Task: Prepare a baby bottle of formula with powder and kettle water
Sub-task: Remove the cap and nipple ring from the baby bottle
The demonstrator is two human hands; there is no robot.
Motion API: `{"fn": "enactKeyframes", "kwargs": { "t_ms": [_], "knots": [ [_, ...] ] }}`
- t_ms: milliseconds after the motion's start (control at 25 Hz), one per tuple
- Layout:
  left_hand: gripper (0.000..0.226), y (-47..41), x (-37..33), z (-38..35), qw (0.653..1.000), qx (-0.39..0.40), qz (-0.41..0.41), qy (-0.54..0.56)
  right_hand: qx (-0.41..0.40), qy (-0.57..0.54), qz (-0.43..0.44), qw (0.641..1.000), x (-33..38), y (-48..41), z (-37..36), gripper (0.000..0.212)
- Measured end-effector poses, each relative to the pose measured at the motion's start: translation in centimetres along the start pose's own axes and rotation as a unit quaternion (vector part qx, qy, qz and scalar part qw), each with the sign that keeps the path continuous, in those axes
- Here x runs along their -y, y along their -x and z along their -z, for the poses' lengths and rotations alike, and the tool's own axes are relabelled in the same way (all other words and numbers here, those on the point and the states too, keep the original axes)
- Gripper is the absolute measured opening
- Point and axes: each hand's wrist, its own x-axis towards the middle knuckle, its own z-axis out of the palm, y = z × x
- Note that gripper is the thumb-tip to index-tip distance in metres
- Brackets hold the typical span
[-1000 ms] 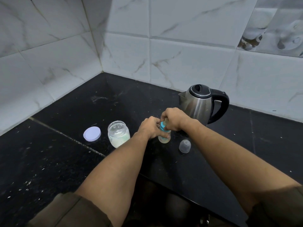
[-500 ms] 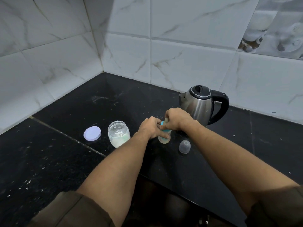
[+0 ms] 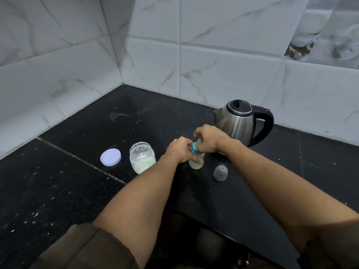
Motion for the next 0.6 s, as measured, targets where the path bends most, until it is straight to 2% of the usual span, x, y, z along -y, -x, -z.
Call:
{"fn": "enactKeyframes", "kwargs": {
  "t_ms": [120,200,400,600],
  "knots": [
    [0.048,-0.01,-0.03,0.17,1.000,0.004,-0.001,0.000,-0.017,0.009,-0.053,0.998,-0.04,-0.27,0.05,0.049],
    [0.048,-0.17,-0.02,0.23,1.000,0.008,-0.001,-0.002,-0.007,0.018,-0.059,0.998,0.14,-0.30,-0.18,0.046],
    [0.051,-0.34,-0.08,0.31,1.000,0.020,0.000,-0.003,0.032,0.034,0.005,0.999,0.56,-0.36,-0.06,0.034],
    [0.053,-0.55,0.02,0.29,1.000,0.015,0.009,-0.007,0.043,0.033,0.027,0.998,0.59,-0.21,0.10,0.049]
  ]
}}
